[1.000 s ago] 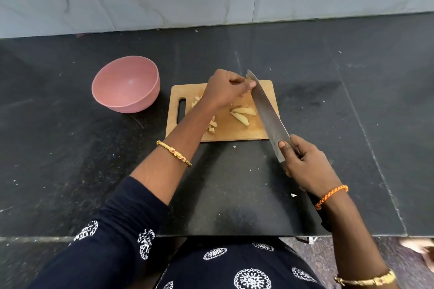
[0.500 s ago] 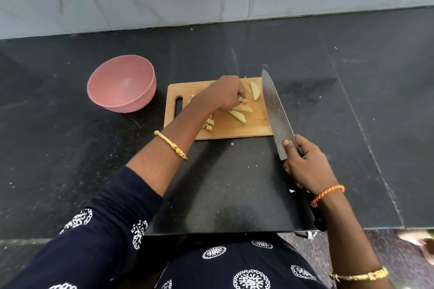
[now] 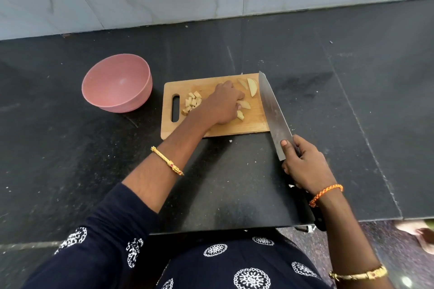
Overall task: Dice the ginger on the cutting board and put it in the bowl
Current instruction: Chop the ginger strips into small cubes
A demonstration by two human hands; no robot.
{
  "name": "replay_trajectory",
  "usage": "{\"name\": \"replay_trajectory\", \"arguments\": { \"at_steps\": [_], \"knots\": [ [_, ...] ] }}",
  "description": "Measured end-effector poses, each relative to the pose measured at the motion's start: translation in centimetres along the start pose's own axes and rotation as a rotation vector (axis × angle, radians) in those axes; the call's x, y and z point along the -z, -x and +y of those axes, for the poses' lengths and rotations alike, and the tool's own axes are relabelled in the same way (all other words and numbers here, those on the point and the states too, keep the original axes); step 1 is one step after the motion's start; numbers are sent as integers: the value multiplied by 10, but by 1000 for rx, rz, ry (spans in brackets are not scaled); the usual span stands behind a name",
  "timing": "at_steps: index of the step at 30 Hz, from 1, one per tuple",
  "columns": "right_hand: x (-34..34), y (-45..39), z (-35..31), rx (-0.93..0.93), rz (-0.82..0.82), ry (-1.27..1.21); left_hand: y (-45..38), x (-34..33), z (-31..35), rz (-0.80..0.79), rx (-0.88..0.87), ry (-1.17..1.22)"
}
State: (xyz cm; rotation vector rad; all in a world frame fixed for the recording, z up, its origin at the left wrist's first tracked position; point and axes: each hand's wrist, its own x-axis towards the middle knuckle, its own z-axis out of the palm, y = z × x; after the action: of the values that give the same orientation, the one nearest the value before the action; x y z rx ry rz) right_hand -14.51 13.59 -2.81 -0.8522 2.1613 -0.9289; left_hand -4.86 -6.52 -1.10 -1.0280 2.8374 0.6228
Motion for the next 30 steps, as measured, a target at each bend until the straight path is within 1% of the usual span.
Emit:
{"name": "replay_trajectory", "arguments": {
  "at_steps": [6, 10, 16, 18, 20, 23, 27, 30],
  "knots": [
    [-1, 5, -1, 37, 39, 37, 3, 1, 1, 147, 2, -39],
    [-9, 13, -4, 73, 53, 110, 5, -3, 0, 216, -12, -13],
    [-28, 4, -17, 65, 30, 127, 3, -14, 3, 423, 81, 71],
    [-32, 0, -20, 59, 33, 133, 1, -15, 2, 424, 95, 84],
    [-32, -3, -23, 58, 32, 134, 2, -17, 2, 417, 72, 69],
    [-26, -4, -24, 59, 30, 119, 10, -23, 2, 457, -5, 48],
    [-17, -3, -18, 40, 23, 114, 19, -31, 3, 475, -94, -48],
    [-15, 0, -15, 31, 9, 114, 18, -31, 3, 480, -80, 6]
  ]
}}
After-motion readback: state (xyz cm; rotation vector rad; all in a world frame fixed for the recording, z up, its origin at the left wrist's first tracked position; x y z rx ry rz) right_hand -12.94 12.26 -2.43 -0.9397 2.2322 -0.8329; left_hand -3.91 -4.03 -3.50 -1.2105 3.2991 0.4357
